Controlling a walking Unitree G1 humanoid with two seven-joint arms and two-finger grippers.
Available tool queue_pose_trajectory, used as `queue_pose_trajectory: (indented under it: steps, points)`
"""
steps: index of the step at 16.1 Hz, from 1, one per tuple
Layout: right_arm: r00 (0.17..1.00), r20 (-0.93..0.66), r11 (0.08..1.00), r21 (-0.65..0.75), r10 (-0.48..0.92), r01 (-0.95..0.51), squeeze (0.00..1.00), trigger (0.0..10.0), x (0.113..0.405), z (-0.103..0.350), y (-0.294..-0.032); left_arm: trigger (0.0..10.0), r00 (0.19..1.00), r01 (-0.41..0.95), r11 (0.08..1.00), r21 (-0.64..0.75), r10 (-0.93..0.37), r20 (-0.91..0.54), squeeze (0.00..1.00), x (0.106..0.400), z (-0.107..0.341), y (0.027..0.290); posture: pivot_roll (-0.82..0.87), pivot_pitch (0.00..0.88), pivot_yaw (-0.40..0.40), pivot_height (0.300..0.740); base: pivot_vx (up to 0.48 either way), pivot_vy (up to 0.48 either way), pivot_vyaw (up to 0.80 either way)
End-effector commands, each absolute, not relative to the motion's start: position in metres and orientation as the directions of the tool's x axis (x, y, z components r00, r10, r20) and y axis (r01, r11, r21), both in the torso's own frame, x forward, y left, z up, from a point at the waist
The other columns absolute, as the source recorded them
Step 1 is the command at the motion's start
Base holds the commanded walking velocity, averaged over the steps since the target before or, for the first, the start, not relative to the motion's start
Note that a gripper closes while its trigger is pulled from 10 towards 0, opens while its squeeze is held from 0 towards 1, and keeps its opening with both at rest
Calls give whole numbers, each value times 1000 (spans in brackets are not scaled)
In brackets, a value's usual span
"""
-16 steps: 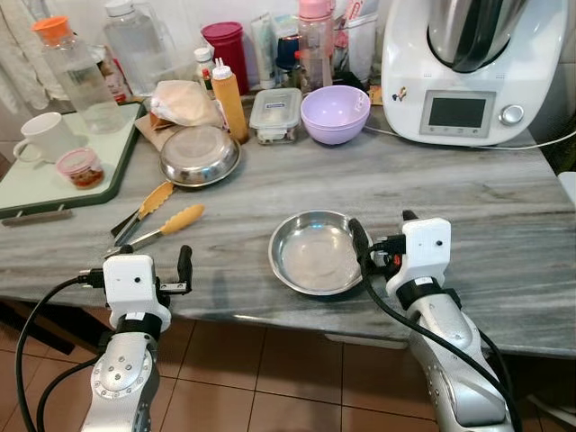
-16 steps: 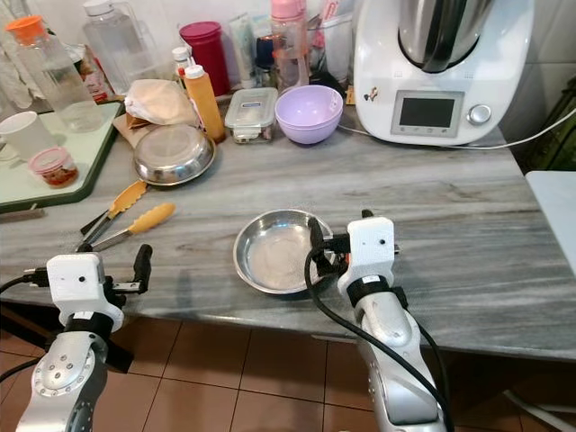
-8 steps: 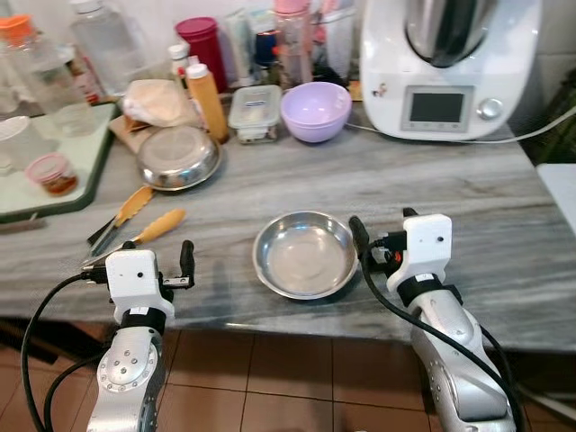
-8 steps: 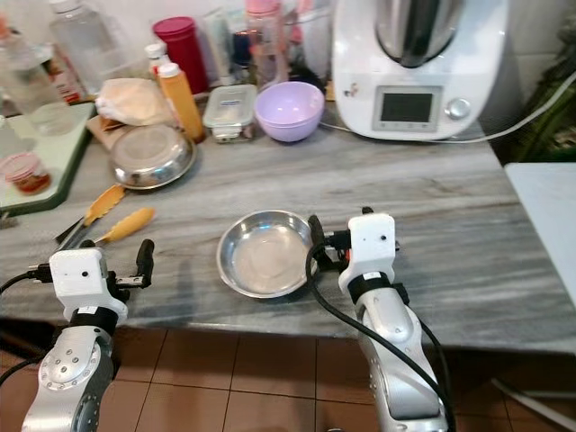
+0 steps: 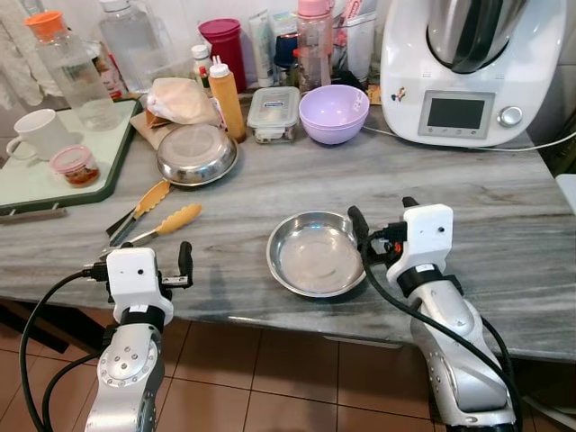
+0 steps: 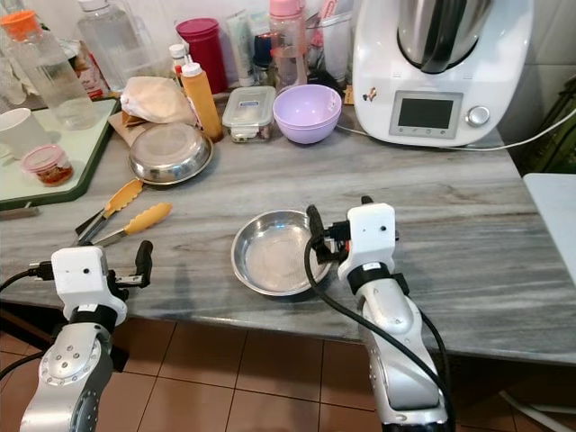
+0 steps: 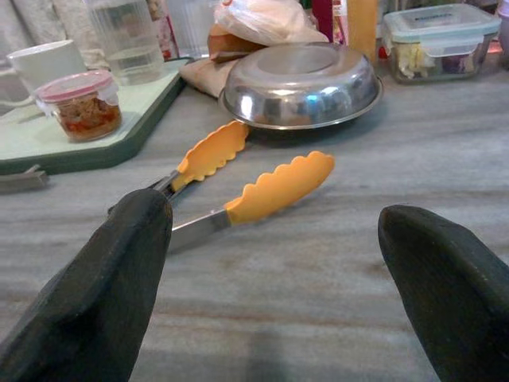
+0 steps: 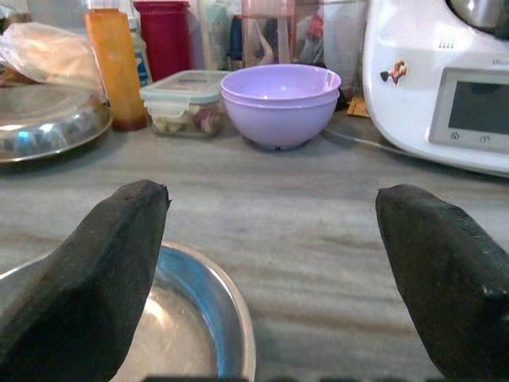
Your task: Setting the table
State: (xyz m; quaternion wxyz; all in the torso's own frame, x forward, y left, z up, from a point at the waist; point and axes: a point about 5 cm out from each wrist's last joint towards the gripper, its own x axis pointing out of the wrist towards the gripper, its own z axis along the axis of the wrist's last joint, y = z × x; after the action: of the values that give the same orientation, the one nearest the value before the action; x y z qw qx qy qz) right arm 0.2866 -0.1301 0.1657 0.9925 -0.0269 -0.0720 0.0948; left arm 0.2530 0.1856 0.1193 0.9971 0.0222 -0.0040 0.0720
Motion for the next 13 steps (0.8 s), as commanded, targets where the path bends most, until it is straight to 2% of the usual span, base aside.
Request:
queue_pose_trajectory:
  steps: [1,13]
  points:
    - [970,150,981,-63,191,-184,0,10000,287,168,-128,10000,987,-163,985,61,163,-2,0,253,118,190,-231,108,116,740,0,0,0]
    - [972,143,982,-73,186,-177,0,10000,289,167,-131,10000,985,-168,985,47,170,-36,0,256,114,188,-244,112,112,740,-309,0,0]
